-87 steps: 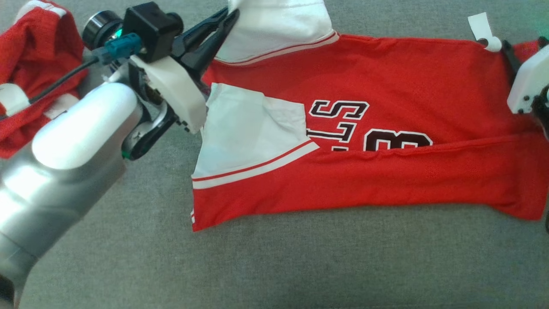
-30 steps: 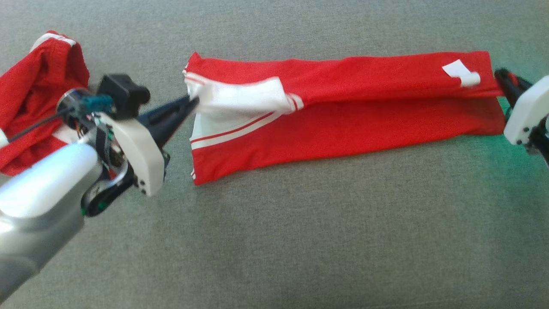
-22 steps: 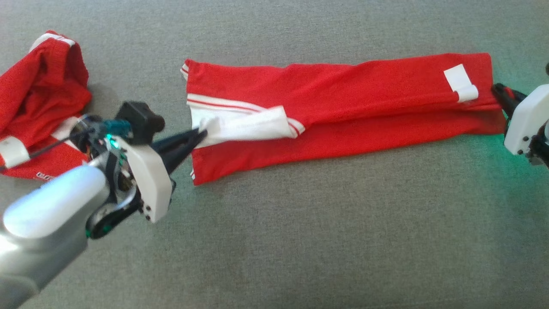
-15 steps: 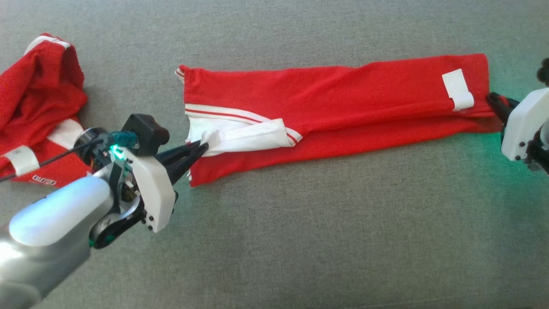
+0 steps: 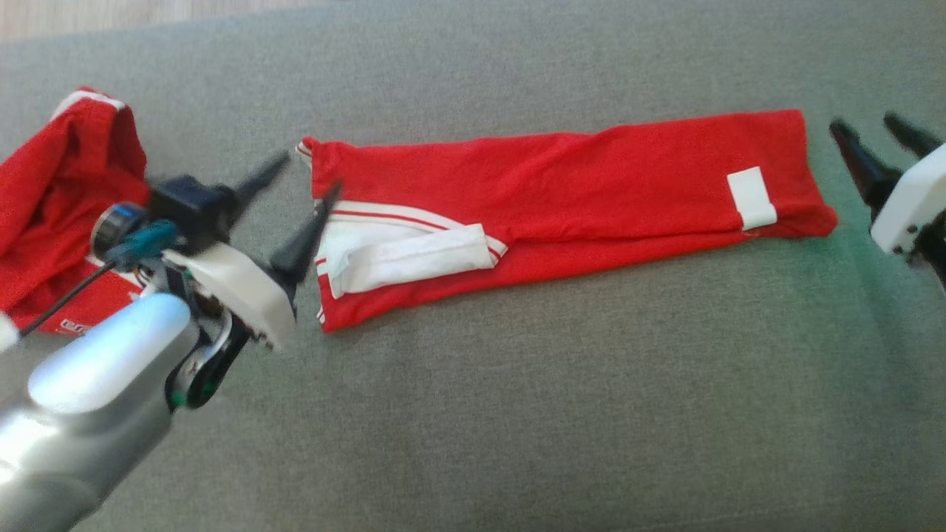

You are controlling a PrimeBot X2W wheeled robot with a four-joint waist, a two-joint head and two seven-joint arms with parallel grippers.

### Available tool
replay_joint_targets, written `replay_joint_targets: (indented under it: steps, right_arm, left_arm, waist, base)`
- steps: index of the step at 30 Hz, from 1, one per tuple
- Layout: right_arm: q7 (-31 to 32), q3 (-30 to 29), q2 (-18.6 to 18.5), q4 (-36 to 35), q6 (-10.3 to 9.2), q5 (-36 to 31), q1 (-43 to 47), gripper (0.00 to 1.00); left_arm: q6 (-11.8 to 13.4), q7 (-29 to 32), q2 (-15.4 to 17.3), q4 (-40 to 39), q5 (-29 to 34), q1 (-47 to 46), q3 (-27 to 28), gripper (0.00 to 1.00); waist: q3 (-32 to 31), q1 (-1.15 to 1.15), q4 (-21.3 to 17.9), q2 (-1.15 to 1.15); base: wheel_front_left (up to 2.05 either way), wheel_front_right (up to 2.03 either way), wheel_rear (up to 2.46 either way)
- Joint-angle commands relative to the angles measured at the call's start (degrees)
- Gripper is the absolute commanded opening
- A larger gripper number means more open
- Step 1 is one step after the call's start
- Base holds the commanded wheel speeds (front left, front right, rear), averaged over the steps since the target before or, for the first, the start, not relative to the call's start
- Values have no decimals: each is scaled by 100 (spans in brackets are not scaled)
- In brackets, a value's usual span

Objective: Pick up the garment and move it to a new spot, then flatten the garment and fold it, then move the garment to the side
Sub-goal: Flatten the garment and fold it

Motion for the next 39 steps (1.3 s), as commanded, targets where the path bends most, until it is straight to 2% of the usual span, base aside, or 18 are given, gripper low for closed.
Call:
replay_joint_targets:
  steps: [1, 4, 7, 11, 15, 22, 28, 33, 39]
  right_arm:
    - [-177, -53, -30, -196, -4, 36, 18, 100]
    - [-803, -255, 112, -322, -4, -75, 77, 100]
    - [-1451, -495, 289, -387, -4, -273, 163, 100]
    - [-2111, -725, 541, -423, -4, -682, 377, 100]
    - [-2566, -1162, 940, -476, -4, -1043, 693, 100]
    - [-2729, -1963, 1811, -983, -4, -2105, 1618, 100]
    - [-2732, -2356, 2443, -1533, -4, -2804, 2392, 100]
    - [-2733, -2446, 2606, -1649, -4, -3054, 2571, 100]
    - [-2726, -2554, 2546, -1585, -4, -3158, 2446, 100]
  left_arm:
    - [90, -203, 128, -55, -61, -87, 380, 100]
    - [321, -740, -89, -9, -326, 128, 866, 100]
    - [528, -889, -250, 5, -345, 400, 1403, 100]
    - [725, -902, -625, -286, 203, 971, 2607, 100]
    - [706, -903, -1041, -550, 935, 1800, 3585, 100]
    - [313, -904, -1957, -891, 2008, 3055, 4950, 100]
    - [-136, -904, -2656, -694, 2801, 3614, 5437, 100]
    - [-499, -904, -3054, -608, 3288, 3727, 5858, 100]
    - [-766, -905, -3237, -538, 3593, 3620, 6125, 100]
  waist:
    - [-83, 0, -28, 0]
    - [-224, 0, -63, 0]
    - [-335, 0, -109, 0]
    - [-444, 0, -149, 0]
    - [-549, 0, -177, 0]
    - [-689, 0, -150, 0]
    - [-730, 0, -99, 0]
    - [-725, 0, -66, 0]
    - [-613, 0, 4, 0]
  base:
    - [0, 0, 0]
    - [0, 0, 0]
    - [0, 0, 0]
    - [0, 0, 0]
    - [0, 0, 0]
    - [0, 0, 0]
    - [0, 0, 0]
    - [0, 0, 0]
    - [0, 0, 0]
